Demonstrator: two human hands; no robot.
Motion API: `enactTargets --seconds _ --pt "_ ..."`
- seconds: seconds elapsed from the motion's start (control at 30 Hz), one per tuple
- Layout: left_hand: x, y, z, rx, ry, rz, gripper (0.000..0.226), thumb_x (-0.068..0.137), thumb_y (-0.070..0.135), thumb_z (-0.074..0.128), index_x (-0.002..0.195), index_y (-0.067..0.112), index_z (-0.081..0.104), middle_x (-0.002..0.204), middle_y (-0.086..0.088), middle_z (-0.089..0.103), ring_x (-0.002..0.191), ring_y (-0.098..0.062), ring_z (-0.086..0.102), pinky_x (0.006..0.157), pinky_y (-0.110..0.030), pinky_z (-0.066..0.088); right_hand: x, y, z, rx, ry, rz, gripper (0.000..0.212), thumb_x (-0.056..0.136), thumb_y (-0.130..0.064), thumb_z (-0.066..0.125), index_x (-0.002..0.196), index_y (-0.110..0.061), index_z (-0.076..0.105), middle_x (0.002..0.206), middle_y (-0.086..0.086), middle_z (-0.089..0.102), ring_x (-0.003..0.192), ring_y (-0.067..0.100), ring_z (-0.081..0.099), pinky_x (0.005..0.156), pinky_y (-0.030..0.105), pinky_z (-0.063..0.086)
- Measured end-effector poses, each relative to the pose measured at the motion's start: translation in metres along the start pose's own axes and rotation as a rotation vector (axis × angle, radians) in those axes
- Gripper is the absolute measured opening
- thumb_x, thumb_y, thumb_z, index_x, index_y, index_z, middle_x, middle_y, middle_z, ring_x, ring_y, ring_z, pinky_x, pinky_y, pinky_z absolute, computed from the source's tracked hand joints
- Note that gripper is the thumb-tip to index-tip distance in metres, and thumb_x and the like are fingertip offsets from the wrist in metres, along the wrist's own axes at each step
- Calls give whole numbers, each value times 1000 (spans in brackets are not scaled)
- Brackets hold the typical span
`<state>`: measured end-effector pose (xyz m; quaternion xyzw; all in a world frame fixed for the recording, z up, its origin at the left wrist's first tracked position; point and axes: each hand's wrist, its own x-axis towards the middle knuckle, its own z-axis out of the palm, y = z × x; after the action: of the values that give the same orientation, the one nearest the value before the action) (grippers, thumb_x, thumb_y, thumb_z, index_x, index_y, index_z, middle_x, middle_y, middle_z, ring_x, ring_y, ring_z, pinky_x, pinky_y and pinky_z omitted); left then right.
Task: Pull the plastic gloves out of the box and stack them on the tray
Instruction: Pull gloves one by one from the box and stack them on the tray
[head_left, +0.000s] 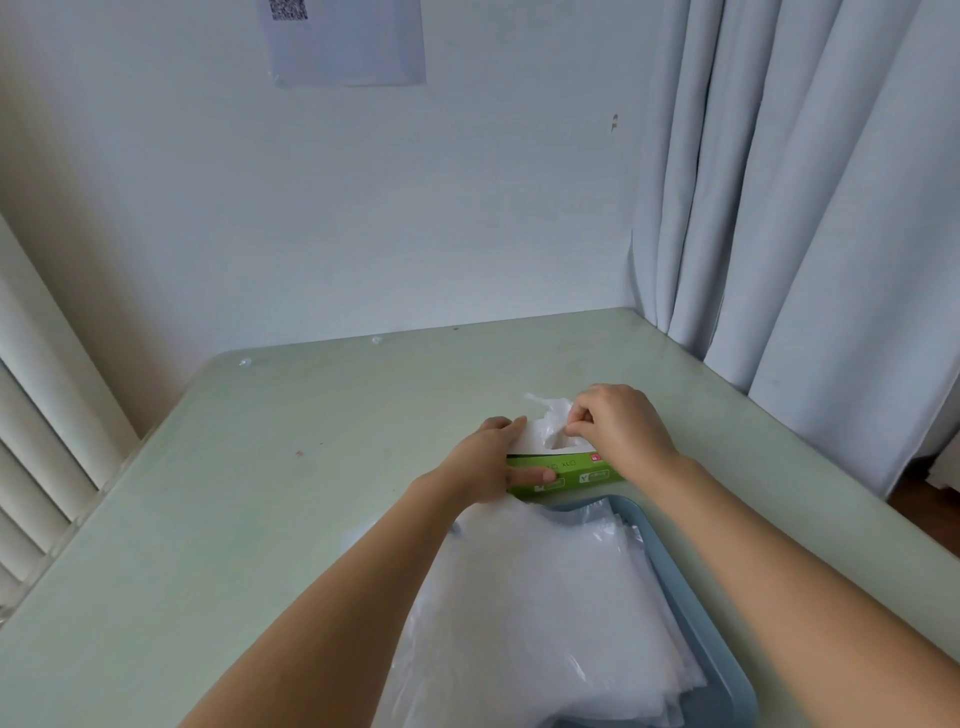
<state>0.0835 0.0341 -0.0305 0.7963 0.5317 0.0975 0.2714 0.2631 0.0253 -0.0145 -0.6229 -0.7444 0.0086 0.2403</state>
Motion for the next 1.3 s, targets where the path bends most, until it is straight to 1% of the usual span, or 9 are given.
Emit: enactTargets --seconds 0.3,0.43,0.53,0.77,0.87,1.0,1.1,1.23,1.3 --pt "-1 -1 -1 -30 1 -4 90 84 50 65 153 19 17 156 1 17 139 -21 29 109 -25 25 -8 13 -7 70 -2 -97 15 80 -12 72 70 -9 61 71 -6 54 68 17 53 66 31 44" --pt "-2 -1 -1 -43 -7 -5 90 84 49 65 153 19 16 156 1 17 140 -21 29 109 -25 24 -3 16 -3 214 67 -13 21 74 -3 73 62 -13 59 63 -8 52 60 9 49 59 24 38" --pt "-1 -2 -1 -41 -8 -3 90 84 49 65 153 19 16 156 1 17 140 -21 28 110 -25 23 2 19 -5 237 92 7 16 73 -2 74 63 -8 62 61 -10 52 58 4 47 56 14 33" --pt "0 -3 -1 -33 -12 2 90 84 50 65 153 20 16 156 1 18 139 -21 30 110 -26 24 6 36 -2 290 184 102 11 78 -7 75 71 -8 66 66 -8 59 60 6 53 60 18 43" --pt "1 -4 -1 -35 -6 2 90 84 49 66 153 19 17 156 0 18 139 -21 30 110 -25 24 0 31 -3 295 234 -13 13 76 -7 76 75 -12 64 77 -6 58 63 9 54 65 22 45" --pt "3 -4 0 -39 -3 -2 90 84 49 66 153 19 16 156 1 17 139 -20 30 108 -23 25 -3 21 -6 201 29 44 35 68 -35 83 56 -12 61 54 -5 49 50 12 41 54 27 35" --pt "3 -4 1 -34 -2 -7 90 84 48 66 153 19 16 156 1 17 138 -20 31 107 -23 25 -2 8 -4 37 -88 255 66 65 -57 78 44 -15 32 45 -1 25 44 16 24 46 30 18" --pt "1 -3 1 -35 2 -11 90 84 49 66 153 20 16 157 1 16 138 -20 31 108 -23 26 0 -5 1 174 -153 368 63 66 -47 83 45 -13 34 42 -2 32 45 16 29 48 30 20" --pt "1 -3 1 -33 -1 -13 91 83 50 65 153 20 16 157 1 16 139 -21 30 108 -24 25 0 -5 -2 198 -147 387 52 70 -39 83 46 -7 49 45 2 43 47 17 37 49 29 29"
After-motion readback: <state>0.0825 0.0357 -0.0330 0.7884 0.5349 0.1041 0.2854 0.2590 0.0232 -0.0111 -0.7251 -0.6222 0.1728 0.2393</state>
